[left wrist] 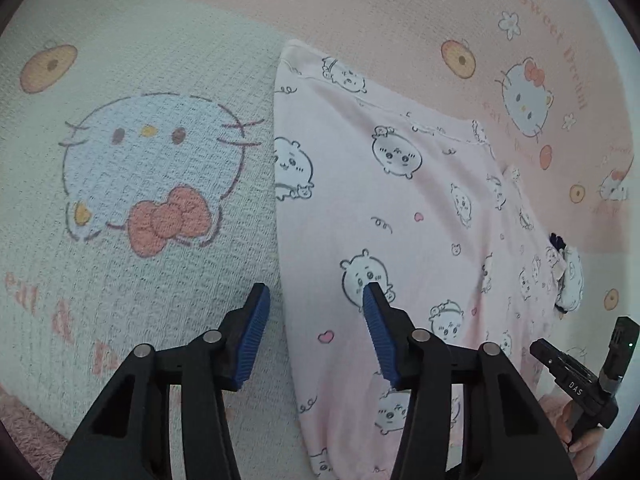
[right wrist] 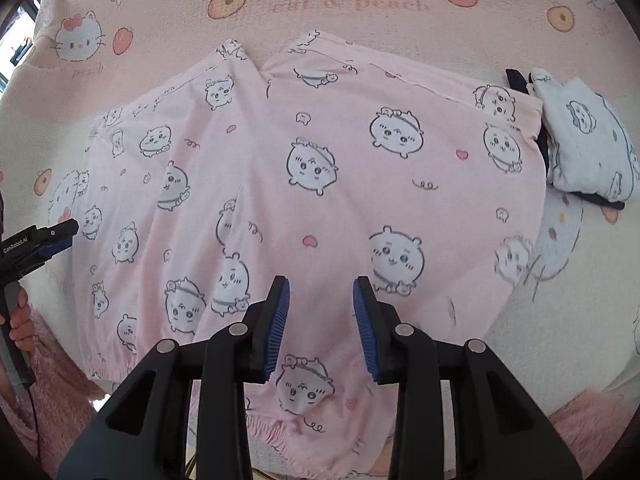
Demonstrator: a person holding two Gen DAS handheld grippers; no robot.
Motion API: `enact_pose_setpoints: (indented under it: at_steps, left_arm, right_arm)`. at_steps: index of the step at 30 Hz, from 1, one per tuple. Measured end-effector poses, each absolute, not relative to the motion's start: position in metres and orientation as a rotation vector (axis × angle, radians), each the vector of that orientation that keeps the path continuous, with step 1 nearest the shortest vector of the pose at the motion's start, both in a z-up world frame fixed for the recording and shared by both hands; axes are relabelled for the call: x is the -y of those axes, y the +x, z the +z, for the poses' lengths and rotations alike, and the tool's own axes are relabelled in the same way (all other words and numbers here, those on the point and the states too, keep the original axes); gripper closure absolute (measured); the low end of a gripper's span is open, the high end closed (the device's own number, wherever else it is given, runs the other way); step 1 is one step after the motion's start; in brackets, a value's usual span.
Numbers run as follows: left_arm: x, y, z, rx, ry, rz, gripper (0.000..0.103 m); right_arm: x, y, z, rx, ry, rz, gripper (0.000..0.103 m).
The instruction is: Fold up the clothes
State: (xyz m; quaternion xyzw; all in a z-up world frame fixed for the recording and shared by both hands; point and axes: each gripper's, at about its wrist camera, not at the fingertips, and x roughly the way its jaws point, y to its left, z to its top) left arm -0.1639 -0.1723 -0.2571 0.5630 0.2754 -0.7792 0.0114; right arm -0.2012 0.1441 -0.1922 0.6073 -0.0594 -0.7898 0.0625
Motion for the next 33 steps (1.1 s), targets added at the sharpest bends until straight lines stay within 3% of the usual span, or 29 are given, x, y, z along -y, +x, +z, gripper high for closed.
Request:
enact_pose_setpoints:
  at_steps: [2,4,5,8,14,16,18,19,22,31,33]
  left_arm:
    - [0.175,-0.166,-0.259,-0.912,1.771,-2.435,0.065]
    - [0.173,-0.168,-0.26,-0.887,1.773,-2.46,0.065]
    - [0.172,-0.168,-0.259,-0.873,1.766,-2.472,0.065]
    - [0.172,-0.171,-0.256,-0.861,1.722,-2.49,0.065]
    - [0.177,-0.17,-0.264,-0.881,1.665,-2.458,0.065]
    - [0.162,-0.179,-0.263,-0.723,1.717,-2.497,0.065]
    - [0.154,-0.183,-0.261,-0.599,1.742,-2.505,0.076]
    - [0.155,-0.184,-0.263,-0.629,1.76,-2.499,0.102]
    - [0.164,-0.18,-0.262,-0.739,1.768,-2.483,0.101]
    - [0.193,-0.168,-0.262,-0.576,1.757,-2.407,0.101]
    - [0.189,-0.167,-0.258,-0.511,1.753,-2.394,0.097]
  right_arm:
    - [-0.163,-0.196,-0.166,0.351,1.767,-2.338,0.069]
    - [-0.177,-0.199,-0.157,0.396,1.725,-2.379,0.052]
    - [-0.183,-0.201,-0.156,0.381,1.728,-2.415,0.051]
    - [-0.195,-0.215,-0.184,0.296,1.79,-2.484,0.051]
    - [-0.211,-0.201,-0.226,0.373,1.865,-2.465,0.052]
    - [-0.207,-0.199,-0.228,0.343,1.846,-2.491,0.052]
    - [-0.198,-0.2,-0.229,0.261,1.843,-2.512,0.051]
    - [-0.195,-0.2,-0.229,0.228,1.842,-2.525,0.051]
    - [-0.188,-0.2,-0.229,0.182,1.84,-2.559,0.051]
    - [-0.184,-0.199,-0.23,0.158,1.834,-2.581,0.052]
    - [-0.181,-0.199,-0.23,0.102,1.843,-2.589,0.053]
